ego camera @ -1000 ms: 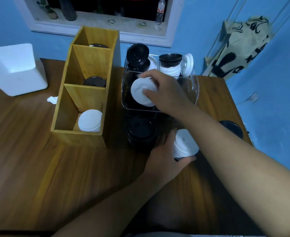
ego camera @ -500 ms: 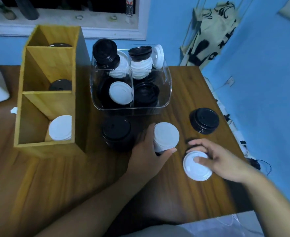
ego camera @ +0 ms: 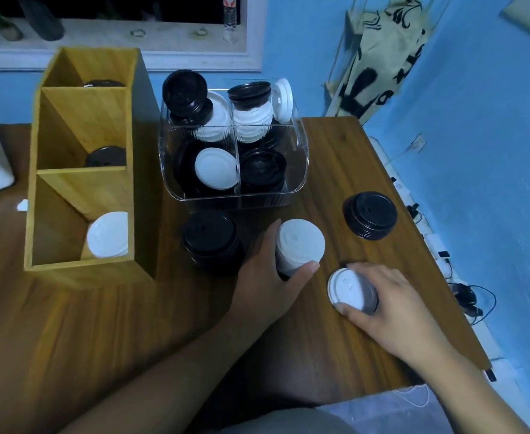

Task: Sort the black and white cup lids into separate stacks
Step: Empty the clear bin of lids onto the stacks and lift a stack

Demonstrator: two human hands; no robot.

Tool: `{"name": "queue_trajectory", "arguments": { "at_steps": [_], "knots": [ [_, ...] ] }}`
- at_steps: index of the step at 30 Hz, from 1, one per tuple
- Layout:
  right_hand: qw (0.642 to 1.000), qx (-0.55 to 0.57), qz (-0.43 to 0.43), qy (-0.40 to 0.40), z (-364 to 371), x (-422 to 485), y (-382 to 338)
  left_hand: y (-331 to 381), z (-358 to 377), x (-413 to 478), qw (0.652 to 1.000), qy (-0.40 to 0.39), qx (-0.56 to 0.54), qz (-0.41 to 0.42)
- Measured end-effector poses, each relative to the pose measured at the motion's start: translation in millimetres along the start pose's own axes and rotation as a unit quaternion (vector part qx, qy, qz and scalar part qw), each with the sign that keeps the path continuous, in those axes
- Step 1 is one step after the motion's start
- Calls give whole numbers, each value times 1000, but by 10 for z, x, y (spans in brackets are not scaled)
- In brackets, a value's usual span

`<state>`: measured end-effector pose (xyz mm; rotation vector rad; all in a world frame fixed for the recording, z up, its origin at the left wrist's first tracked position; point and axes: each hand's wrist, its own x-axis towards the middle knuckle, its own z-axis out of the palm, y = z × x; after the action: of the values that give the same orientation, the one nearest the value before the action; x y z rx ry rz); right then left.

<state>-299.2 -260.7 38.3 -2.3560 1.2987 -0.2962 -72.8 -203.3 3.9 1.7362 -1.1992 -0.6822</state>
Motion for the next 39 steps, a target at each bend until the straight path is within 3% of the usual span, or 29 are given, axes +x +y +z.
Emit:
{"name": "queue_trajectory", "arguments": {
  "at_steps": [3, 6, 10, 15, 31, 37, 39],
  "knots": [
    [994, 103, 22, 41, -258, 107, -52, -7, -2, 14, 1000, -1, -2, -2],
    [987, 151, -44, 44, -473, 333, -247, -3, -1, 23, 1000, 4, -6, 2],
    [983, 105, -142, -42, -478, 742, -494, -16, -5, 21, 1000, 5, -22, 10],
    [972, 56, -184, -136, -379, 1038, -559, -11, -21, 34, 999, -5, -41, 21],
    [964, -32, -176, -195, -381, 1221, -649, -20, -5, 22, 997, -7, -75, 8],
    [957, 29, -178, -227, -503, 1351, -768, 3, -24, 29, 997, 3, -75, 15],
    [964, 85, -182, -172, -511, 1436, -871, 3, -32, 34, 998, 0, -65, 19]
  ]
}}
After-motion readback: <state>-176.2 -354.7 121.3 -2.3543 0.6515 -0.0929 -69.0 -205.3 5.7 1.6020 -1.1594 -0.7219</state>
